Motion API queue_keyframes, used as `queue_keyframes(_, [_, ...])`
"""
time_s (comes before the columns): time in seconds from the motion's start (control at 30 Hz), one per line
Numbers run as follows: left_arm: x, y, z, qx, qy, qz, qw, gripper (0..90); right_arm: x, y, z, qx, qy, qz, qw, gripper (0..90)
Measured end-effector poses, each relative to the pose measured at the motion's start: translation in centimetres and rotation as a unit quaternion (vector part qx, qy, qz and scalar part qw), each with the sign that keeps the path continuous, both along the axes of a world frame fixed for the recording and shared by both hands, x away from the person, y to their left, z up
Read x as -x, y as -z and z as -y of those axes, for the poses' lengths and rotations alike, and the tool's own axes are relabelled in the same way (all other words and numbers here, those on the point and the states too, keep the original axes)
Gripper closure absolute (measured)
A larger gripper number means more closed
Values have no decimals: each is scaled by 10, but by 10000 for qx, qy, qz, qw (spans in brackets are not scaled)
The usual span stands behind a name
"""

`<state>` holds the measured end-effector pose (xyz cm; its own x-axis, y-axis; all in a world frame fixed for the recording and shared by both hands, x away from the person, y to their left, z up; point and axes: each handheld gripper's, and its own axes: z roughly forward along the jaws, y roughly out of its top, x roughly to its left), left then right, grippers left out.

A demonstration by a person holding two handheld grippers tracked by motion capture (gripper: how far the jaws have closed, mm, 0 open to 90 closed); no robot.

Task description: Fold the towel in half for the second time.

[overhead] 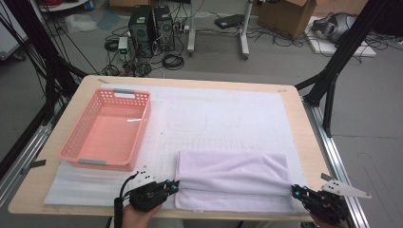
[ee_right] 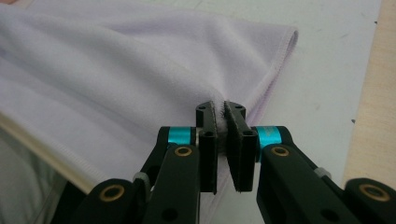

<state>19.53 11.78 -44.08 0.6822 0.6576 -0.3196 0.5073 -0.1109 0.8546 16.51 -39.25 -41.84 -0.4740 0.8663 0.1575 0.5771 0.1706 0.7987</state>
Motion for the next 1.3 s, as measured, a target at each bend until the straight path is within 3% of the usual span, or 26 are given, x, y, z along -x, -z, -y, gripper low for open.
queue_keyframes(0.07, [5,0,-3,69,59,-8,10000,872,5,-1,2,-18,-77,14,10000,825])
queue_keyframes(0.13, [8,-1,-6,104,114,-11,9999,823,10,-1,5,-117,-119,-185,9997,720])
queue_keyframes(0.17, [9,0,-7,189,125,0,9997,737,12,0,6,-117,-61,-186,9997,642])
queue_keyframes(0.23, [9,-1,-6,329,15,28,9995,506,14,-2,12,-324,124,-74,9994,575])
queue_keyframes(0.3, [8,-3,-5,476,-37,63,9988,453,12,-3,14,-535,221,23,9983,555])
queue_keyframes(0.37, [5,-2,-2,499,-97,27,9987,442,9,-2,10,-454,261,-60,9986,557])
queue_keyframes(0.5, [-10,1,-1,291,-443,-52,9986,437,-7,9,-3,-172,368,-239,9989,563])
queue_keyframes(0.57, [-19,2,-3,269,-542,-90,9981,437,-15,11,-5,-121,398,-235,9989,582])
queue_keyframes(0.77, [-46,0,1,178,-527,-122,9984,475,-39,9,-9,3,510,-89,9987,617])
queue_keyframes(0.9, [-68,1,7,52,-630,-150,9979,441,-56,12,-12,126,542,-26,9984,549])
queue_keyframes(1.0, [-89,4,13,-198,-583,-337,9975,407,-72,13,-15,255,553,40,9981,470])
queue_keyframes(1.1, [-107,6,18,-386,-630,-473,9961,387,-96,13,-16,451,572,-104,9973,409])
queue_keyframes(1.2, [-116,9,21,-248,-619,-506,9965,385,-116,13,-15,530,533,-259,9968,374])
queue_keyframes(1.27, [-120,15,23,-408,-576,-649,9954,377,-125,13,-15,563,494,-338,9966,353])
queue_keyframes(1.3, [-120,14,22,-388,-580,-626,9956,389,-130,15,-15,512,374,-392,9972,353])
